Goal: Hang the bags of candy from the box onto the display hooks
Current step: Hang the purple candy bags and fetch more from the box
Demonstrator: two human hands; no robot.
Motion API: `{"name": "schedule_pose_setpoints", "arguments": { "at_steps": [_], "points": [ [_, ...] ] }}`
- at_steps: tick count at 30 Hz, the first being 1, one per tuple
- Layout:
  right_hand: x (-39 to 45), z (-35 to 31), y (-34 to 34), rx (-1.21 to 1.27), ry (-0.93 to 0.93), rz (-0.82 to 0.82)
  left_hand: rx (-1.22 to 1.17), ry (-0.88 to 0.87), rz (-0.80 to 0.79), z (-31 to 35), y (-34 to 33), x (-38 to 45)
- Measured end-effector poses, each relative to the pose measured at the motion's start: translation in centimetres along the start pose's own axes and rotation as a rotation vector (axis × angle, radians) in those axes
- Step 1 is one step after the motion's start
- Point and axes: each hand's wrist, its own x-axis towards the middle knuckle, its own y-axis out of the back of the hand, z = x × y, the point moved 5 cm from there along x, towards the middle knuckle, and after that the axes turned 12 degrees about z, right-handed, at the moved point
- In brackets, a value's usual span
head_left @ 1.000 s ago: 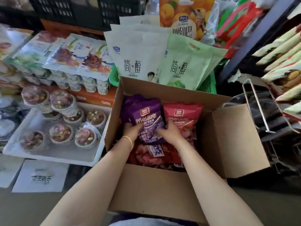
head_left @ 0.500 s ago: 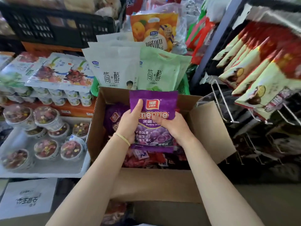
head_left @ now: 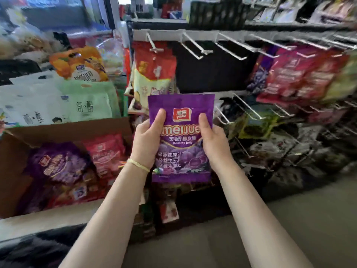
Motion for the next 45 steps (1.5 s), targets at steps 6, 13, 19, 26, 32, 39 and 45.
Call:
{"name": "schedule_pose_setpoints", "arguments": {
  "at_steps": [6, 13, 19, 26, 32, 39, 45],
  "points": [
    [3.6, -1.7, 14.7, 0.119, 0.188, 0.181, 0.022, 0.052, -0.061, -3.4, -13.2, -3.9],
    [9.3, -2.6, 22.6, 0.006, 0.296, 0.112, 0.063, 0.046, -0.16, -5.9, -24.6, -2.8],
    [17.3, -2.1, 27.1, -0.04, 0.292, 0.237, -0.054, -0.158, -0.21, -7.3, -32.6, 1.5],
    [25.3, -3.9, 31.1, -0.049, 0.341, 0.26, 0.139, -0.492, -0.344, -7.5, -40.9, 6.2],
    [29.3, -4.4, 33.9, 0.034, 0.345, 0.246, 0.116, -0.49, -0.346, -8.0, -45.5, 7.2],
    [33.1, -4.1, 35.0, -0.044, 0.399, 0.187, 0.16, -0.561, -0.254, -7.9, -47.4, 7.5],
    [34.7, -3.3, 35.0, -0.113, 0.406, 0.097, 0.145, -0.564, -0.148, -8.7, -47.6, 7.2]
  ]
}}
